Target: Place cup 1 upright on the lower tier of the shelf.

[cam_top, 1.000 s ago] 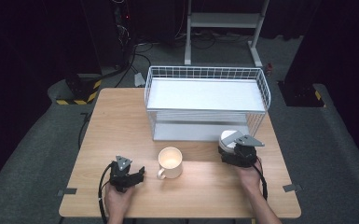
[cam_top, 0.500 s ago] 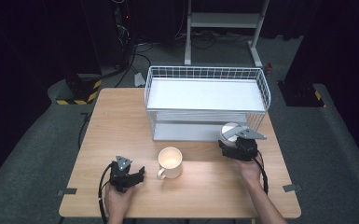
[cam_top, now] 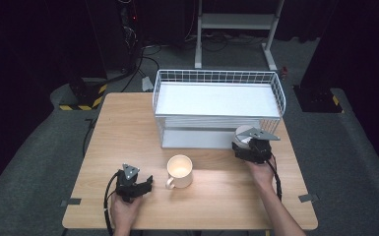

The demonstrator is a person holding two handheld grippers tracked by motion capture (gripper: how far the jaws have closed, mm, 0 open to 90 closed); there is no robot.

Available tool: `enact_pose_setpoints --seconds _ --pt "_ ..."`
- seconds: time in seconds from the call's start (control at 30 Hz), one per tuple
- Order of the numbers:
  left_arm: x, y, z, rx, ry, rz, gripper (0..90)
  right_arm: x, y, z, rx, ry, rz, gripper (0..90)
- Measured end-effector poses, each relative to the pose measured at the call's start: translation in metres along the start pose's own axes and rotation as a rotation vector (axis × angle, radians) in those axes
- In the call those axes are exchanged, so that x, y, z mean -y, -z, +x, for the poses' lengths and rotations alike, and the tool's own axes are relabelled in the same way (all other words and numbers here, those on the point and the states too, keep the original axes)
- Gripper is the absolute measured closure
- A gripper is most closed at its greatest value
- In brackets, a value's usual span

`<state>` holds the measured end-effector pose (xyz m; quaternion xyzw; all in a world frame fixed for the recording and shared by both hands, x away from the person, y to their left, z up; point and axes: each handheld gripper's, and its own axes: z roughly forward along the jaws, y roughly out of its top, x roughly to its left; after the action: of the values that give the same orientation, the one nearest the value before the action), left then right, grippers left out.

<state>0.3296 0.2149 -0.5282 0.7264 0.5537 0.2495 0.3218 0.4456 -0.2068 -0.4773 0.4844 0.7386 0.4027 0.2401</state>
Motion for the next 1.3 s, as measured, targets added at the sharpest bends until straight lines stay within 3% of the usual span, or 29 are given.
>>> enact_pose_setpoints --seconds 0.37,0.7,1.3 --pt "0.0 0.0 0.0 0.0 0.001 0.0 25.1 0.0 -0.004 -0.004 0.022 -0.008 -0.014 18.6" --pt "0.0 0.0 0.0 0.0 0.001 0.0 25.1 -0.007 -0.011 -0.002 0.028 0.024 0.007 18.6" --pt "0.0 0.0 0.0 -0.001 0.0 0.0 25.0 -0.008 -0.02 -0.004 0.036 0.02 -0.026 18.7"
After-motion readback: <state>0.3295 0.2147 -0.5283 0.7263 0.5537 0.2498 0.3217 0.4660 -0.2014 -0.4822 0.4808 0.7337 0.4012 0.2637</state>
